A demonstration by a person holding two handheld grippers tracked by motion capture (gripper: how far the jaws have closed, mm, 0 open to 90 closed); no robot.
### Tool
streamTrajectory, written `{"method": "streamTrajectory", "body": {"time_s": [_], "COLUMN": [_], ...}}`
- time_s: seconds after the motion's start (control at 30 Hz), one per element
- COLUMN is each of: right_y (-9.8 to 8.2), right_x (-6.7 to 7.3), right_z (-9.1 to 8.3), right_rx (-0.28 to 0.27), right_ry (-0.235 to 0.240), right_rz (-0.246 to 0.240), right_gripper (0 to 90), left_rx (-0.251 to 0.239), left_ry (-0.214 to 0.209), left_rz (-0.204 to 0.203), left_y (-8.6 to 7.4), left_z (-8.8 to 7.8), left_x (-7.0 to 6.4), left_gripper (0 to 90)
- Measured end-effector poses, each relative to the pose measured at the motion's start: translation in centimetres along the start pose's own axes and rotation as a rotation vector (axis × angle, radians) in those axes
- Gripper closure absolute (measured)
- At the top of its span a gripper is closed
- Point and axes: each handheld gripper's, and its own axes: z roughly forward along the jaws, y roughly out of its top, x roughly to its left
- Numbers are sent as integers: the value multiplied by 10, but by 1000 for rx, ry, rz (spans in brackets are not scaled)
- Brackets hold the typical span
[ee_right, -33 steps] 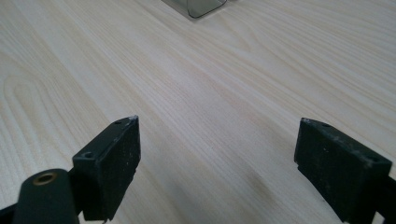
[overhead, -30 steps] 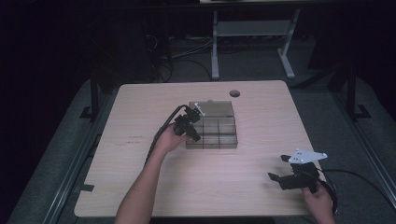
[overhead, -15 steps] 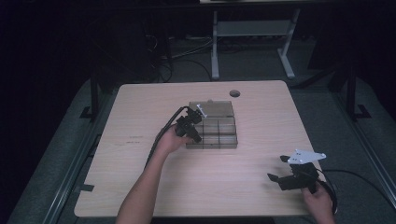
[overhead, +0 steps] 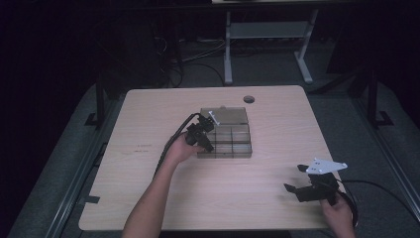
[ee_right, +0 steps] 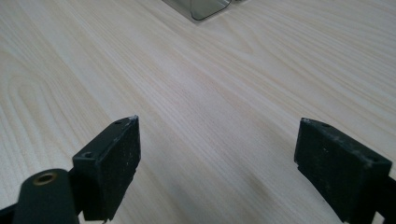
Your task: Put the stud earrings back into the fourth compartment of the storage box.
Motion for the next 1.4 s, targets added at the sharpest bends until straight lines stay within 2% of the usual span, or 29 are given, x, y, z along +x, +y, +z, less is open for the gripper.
{"method": "streamTrajectory", "body": {"time_s": [0.17,0.27,0.3,0.47,0.77,1.07,1.1,1.4], "right_y": [0,0,1,1,1,1,1,1], "right_x": [1,1,1,1,2,2,2,2], "right_z": [0,1,1,1,2,2,2,2], "right_rx": [-1,10,10,8,15,23,24,30], "right_ry": [-2,-5,-8,-14,-21,-32,-31,-38], "right_rz": [0,-3,-1,4,4,1,1,-4], "right_gripper": [141,141,140,141,141,140,141,140], "left_rx": [-20,-45,-63,-81,-141,-151,-162,-184], "left_ry": [6,16,21,28,26,32,45,59], "left_rz": [-1,13,4,9,10,35,43,29], "left_y": [-1,-4,-6,-13,-27,-37,-41,-61], "left_z": [-5,-13,-19,-30,-37,-46,-49,-54], "left_x": [0,-3,-5,-7,-15,-23,-24,-26], "left_gripper": [770,764,757,736,701,680,678,656]}}
